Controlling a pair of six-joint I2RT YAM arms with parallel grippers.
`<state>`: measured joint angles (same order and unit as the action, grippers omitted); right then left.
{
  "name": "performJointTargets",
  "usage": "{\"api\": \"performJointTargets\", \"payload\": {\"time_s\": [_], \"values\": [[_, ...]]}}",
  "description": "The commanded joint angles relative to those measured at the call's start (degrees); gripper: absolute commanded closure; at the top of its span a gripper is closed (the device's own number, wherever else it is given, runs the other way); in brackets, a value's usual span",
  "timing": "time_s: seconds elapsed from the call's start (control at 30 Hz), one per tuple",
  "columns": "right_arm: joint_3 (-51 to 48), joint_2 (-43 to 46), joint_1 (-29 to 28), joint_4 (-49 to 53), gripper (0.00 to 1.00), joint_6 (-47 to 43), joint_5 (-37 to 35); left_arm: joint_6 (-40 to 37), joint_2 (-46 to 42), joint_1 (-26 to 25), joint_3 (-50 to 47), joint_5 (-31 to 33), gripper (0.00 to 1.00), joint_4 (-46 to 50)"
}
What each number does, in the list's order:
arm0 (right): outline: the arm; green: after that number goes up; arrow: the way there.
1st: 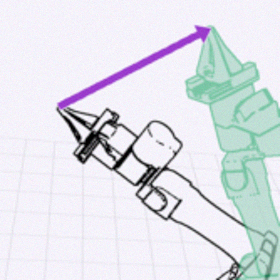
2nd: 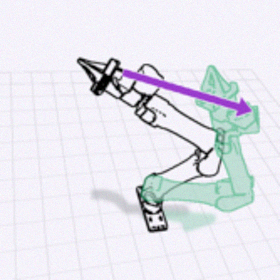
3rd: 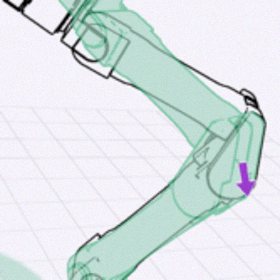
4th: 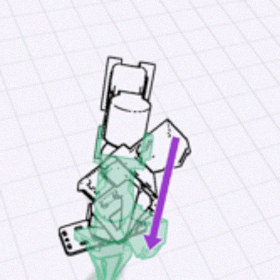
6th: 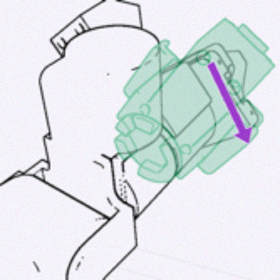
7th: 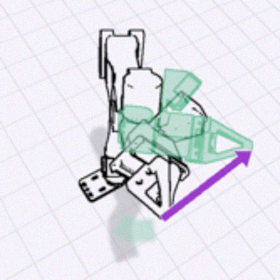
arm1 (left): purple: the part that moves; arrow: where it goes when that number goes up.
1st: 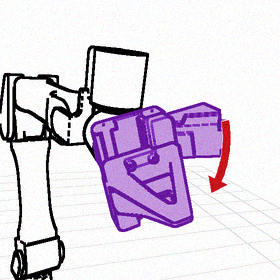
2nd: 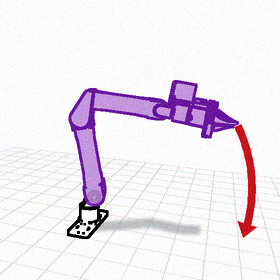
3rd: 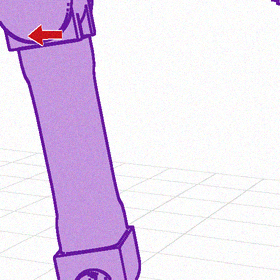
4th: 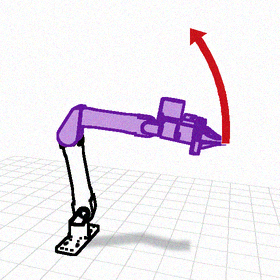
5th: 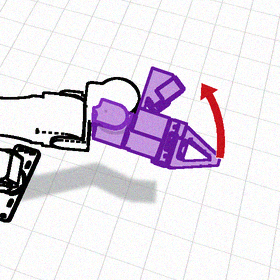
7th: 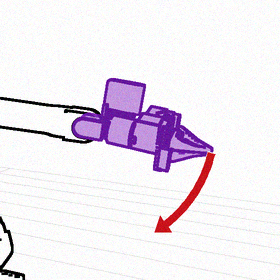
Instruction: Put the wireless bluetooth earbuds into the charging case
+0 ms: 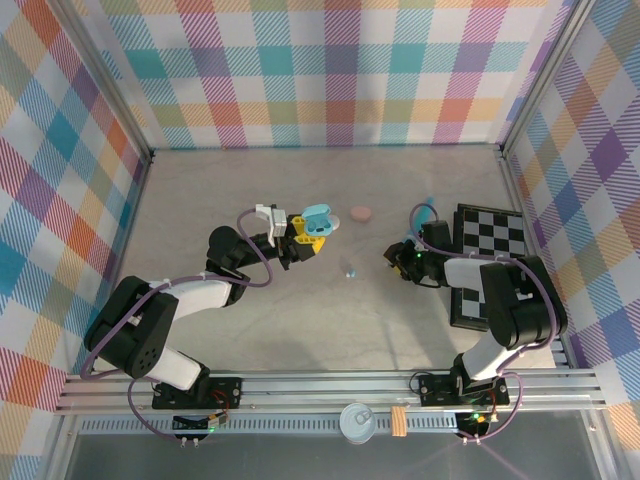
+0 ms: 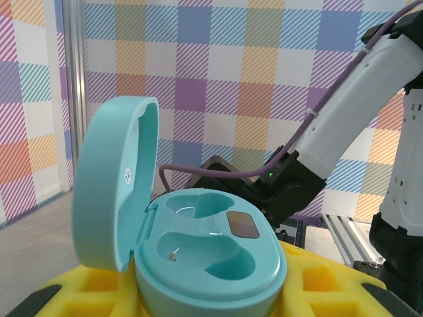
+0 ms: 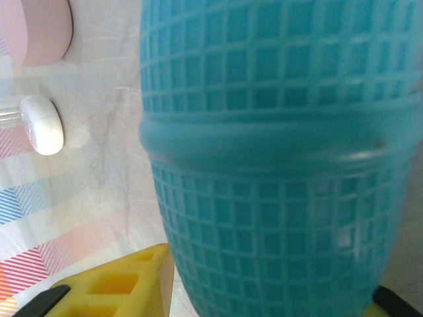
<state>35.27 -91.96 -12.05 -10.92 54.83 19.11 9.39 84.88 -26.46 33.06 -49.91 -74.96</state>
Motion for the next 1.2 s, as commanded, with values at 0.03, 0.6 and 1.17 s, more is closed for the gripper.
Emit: {"api": "performJointTargets", "payload": {"time_s": [0.03,0.6,1.17], "values": [[1.1,-0.9,0.2,-2.2,0.64,-0.3,0.7,-0.6,-1.3,0.5,-0.1,-0.8,0.65,-1.6],[2.4,-4.9,0.2,-4.6,0.73,0.7,1.9,-0.6,-1.2,0.5,-0.2,-0.7,0.65,-1.6],[1.1,4.4,-2.3,5.1,0.82,-4.0,-2.7,-0.9,-0.5,0.6,-0.1,-0.2,0.65,-1.7]]}}
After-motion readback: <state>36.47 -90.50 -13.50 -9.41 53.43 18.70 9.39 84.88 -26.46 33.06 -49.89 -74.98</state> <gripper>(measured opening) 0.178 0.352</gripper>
